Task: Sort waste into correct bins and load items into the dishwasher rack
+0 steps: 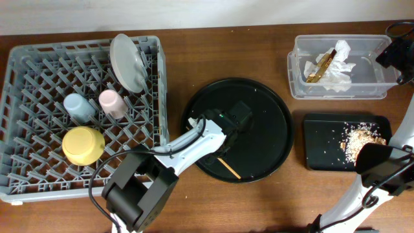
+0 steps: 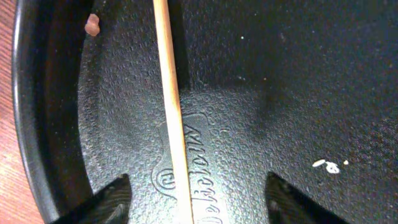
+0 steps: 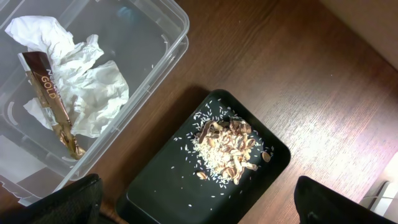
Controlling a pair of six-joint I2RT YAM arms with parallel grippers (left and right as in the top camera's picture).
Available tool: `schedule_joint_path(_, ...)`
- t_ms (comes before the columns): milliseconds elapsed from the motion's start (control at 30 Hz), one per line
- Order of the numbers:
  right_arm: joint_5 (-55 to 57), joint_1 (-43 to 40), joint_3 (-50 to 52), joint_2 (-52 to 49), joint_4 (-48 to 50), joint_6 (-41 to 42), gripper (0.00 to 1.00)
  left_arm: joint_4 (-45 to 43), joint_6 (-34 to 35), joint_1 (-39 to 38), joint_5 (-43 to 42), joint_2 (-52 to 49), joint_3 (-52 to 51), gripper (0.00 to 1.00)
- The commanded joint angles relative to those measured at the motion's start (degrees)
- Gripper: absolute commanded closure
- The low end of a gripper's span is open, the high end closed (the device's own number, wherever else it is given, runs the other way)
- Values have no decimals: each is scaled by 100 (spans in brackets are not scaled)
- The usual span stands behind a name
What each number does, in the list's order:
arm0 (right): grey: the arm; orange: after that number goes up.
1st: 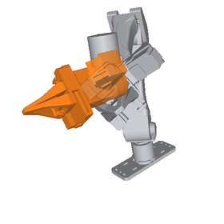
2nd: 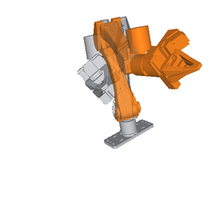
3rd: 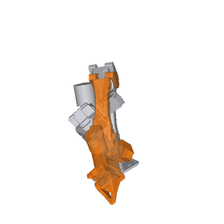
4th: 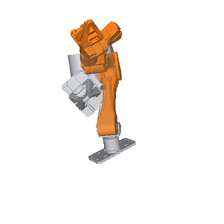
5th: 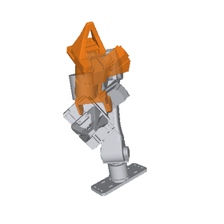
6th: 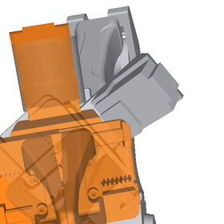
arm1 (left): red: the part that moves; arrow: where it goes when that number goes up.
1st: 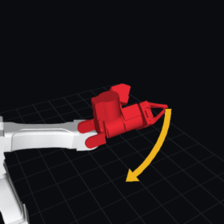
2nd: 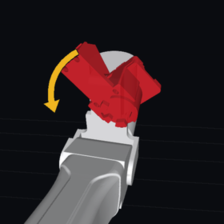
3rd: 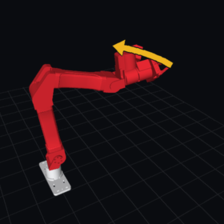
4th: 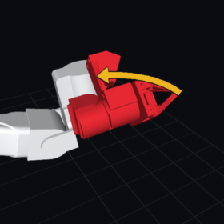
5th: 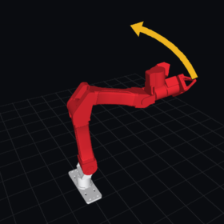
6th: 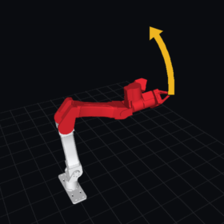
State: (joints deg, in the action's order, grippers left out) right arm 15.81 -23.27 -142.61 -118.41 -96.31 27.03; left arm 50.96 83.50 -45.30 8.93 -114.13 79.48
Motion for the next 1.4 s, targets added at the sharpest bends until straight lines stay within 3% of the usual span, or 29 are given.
schedule_joint_path(0,72,0,0,-20,-17,48,1,-9,219,35,101,-229,15,49)
schedule_joint_path(67,72,0,0,-20,-17,48,1,-39,267,35,101,-330,15,57)
schedule_joint_path(233,72,0,0,-20,-17,48,2,-46,352,35,101,-444,15,57)
schedule_joint_path(300,72,0,0,-20,-17,48,1,-68,350,35,98,-444,15,61)
schedule_joint_path(367,72,0,0,-20,-15,48,1,-68,350,35,98,-444,15,74)
schedule_joint_path(600,72,0,-2,-20,-17,48,1,9,345,35,98,-444,17,86)
schedule_joint_path(700,72,0,0,-20,-17,48,1,44,343,37,98,-442,17,97)
schedule_joint_path(867,72,0,0,-20,-17,48,1,568,299,35,98,-411,345,99)
schedule_joint_path(1000,72,0,0,-20,-17,48,1,1191,-144,35,96,-385,966,99)
schedule_joint_path(1167,72,0,0,-20,-17,48,1,2323,-1408,48,358,-369,2376,99)
schedule_joint_path(1267,72,0,0,-20,-17,48,1,3038,-2771,249,1080,-361,3353,94)
schedule_joint_path(1367,72,0,0,-20,-17,48,1,3768,-3224,581,1987,-361,4065,94)
